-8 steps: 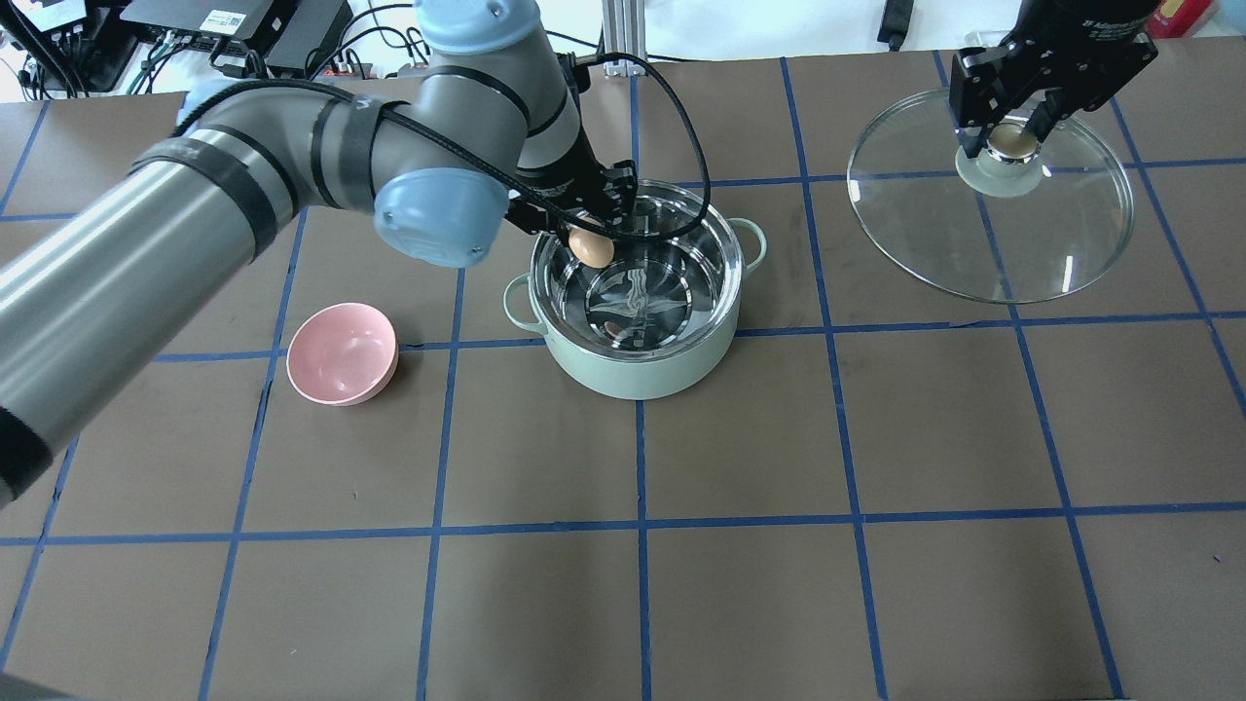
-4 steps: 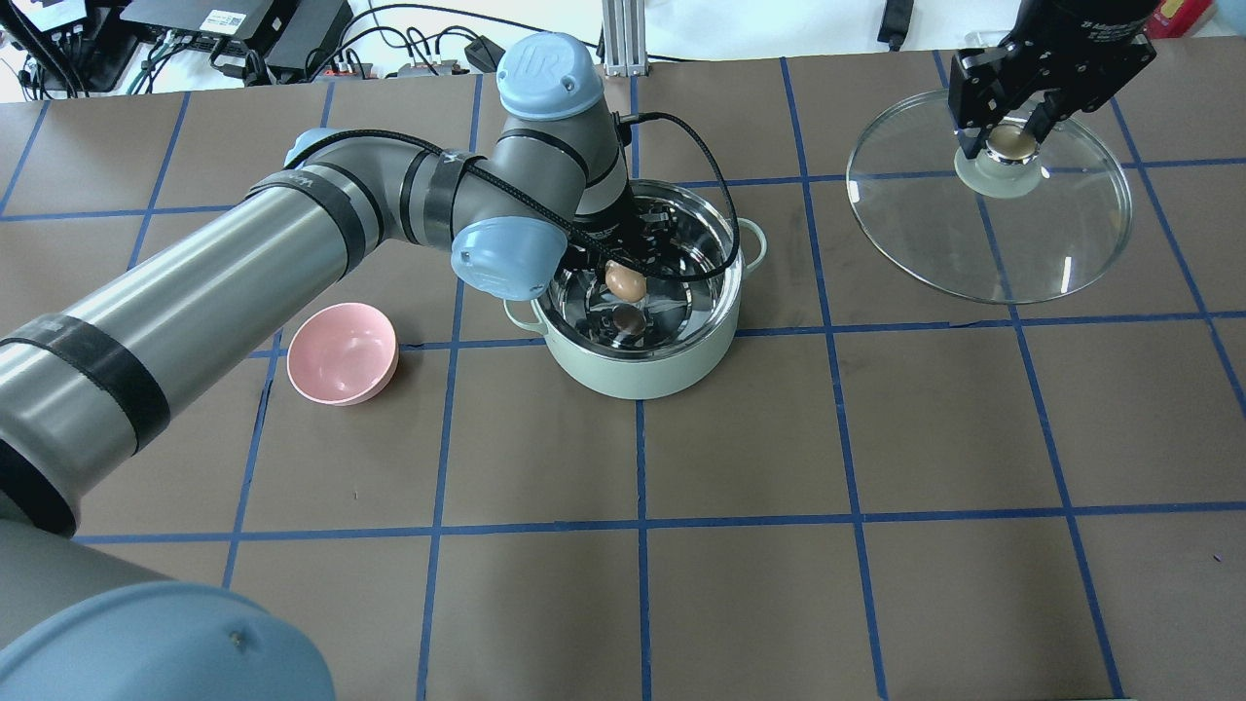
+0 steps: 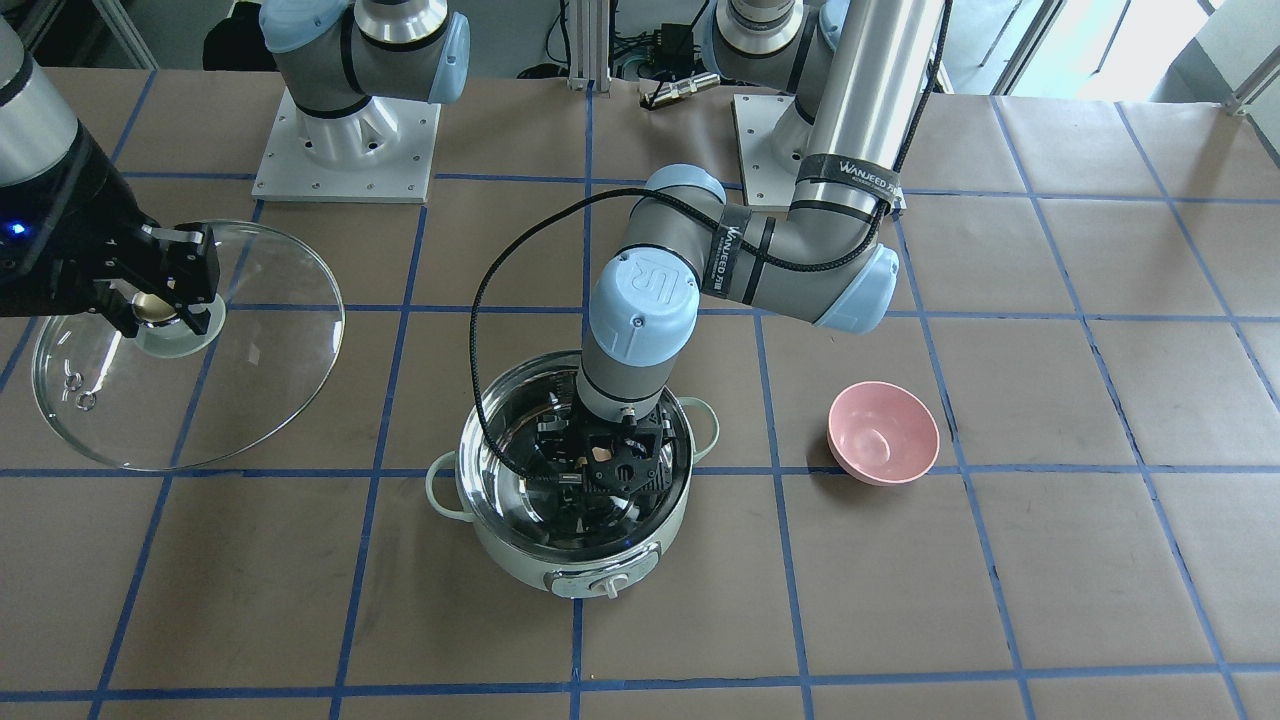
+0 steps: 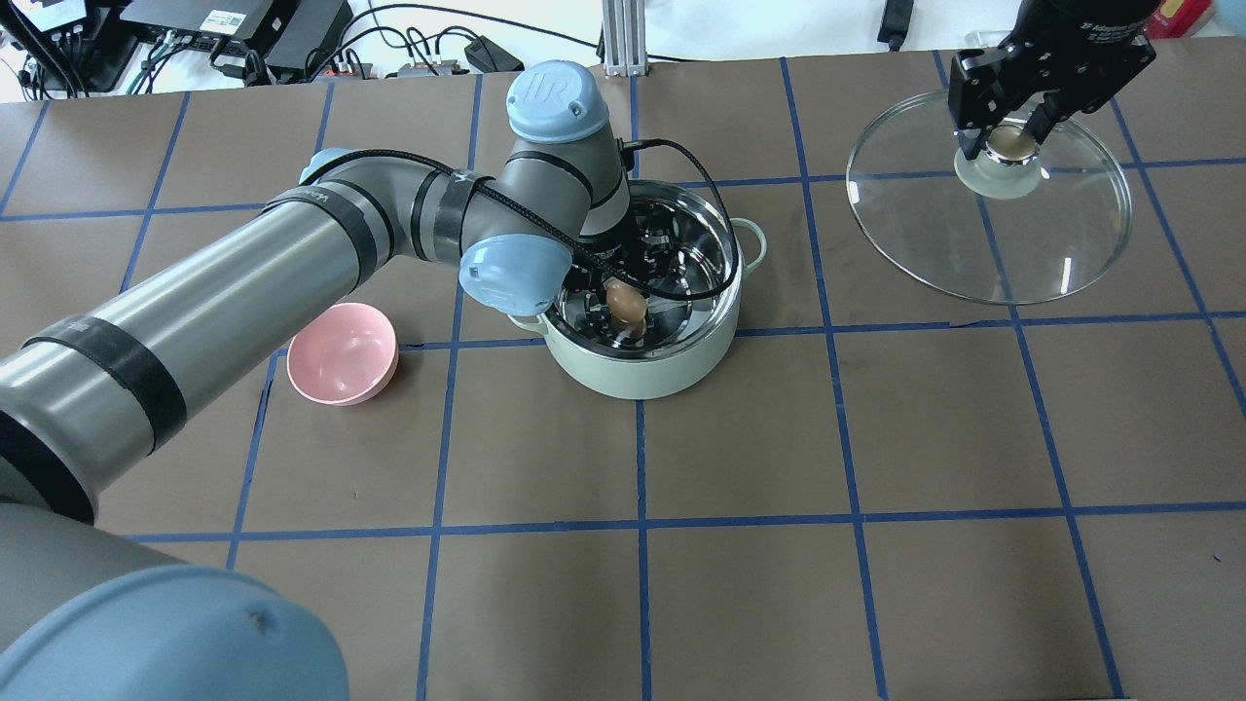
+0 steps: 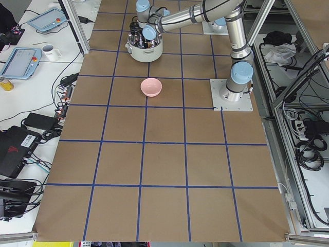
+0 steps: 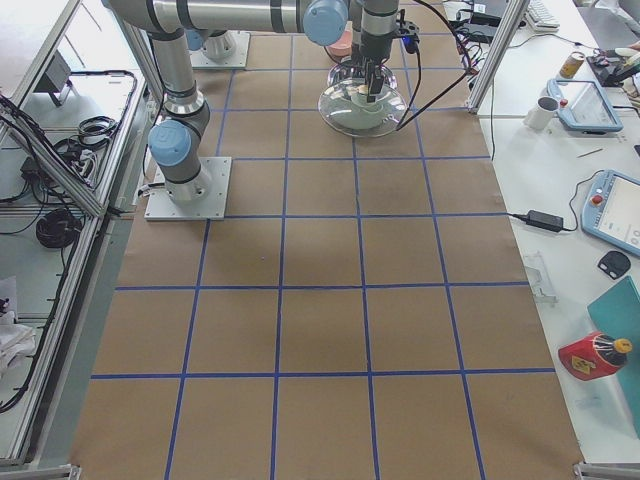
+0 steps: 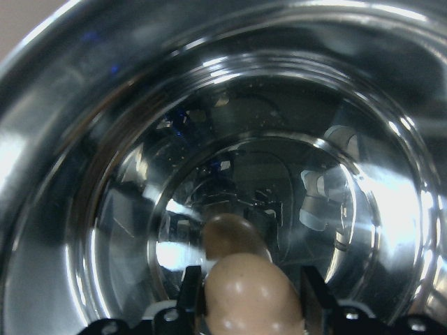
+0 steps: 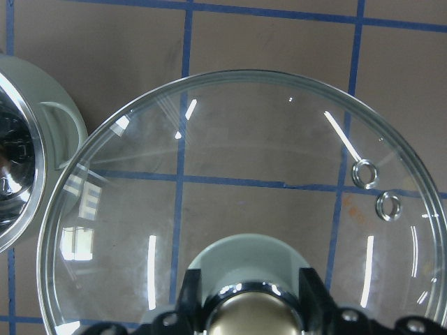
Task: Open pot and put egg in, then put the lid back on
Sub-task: 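Lower the egg into the pot and open the left gripper, then withdraw the left gripper while the right gripper carries the lid over the pot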
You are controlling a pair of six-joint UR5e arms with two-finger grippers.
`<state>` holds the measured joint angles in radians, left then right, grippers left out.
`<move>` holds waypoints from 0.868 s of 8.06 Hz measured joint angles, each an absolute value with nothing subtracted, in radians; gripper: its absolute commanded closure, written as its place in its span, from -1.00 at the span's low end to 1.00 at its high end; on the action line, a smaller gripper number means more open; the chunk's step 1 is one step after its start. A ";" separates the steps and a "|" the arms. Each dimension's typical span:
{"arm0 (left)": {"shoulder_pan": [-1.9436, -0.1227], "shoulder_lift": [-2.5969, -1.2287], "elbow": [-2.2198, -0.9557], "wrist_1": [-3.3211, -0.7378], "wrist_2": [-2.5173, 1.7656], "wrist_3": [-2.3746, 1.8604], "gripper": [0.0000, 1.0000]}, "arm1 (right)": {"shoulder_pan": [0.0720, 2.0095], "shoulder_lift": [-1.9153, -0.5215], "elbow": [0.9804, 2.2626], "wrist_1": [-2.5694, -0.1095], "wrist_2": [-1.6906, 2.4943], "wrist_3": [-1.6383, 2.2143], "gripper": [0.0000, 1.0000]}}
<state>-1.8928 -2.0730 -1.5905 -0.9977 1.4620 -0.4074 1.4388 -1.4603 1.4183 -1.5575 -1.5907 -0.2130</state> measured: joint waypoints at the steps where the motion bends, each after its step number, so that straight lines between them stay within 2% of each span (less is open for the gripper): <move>1: -1.893 -2.073 -1.593 -0.994 1.462 -0.406 -1.00 | 1.438 -1.460 1.419 -1.558 -1.591 -0.221 1.00; 4: -1.893 -2.044 -1.586 -0.994 1.462 -0.404 -1.00 | 1.438 -1.460 1.419 -1.558 -1.591 -0.230 1.00; 7: -1.891 -1.904 -1.574 -1.125 1.466 -0.354 -0.97 | 1.440 -1.461 1.420 -1.559 -1.591 -0.231 1.00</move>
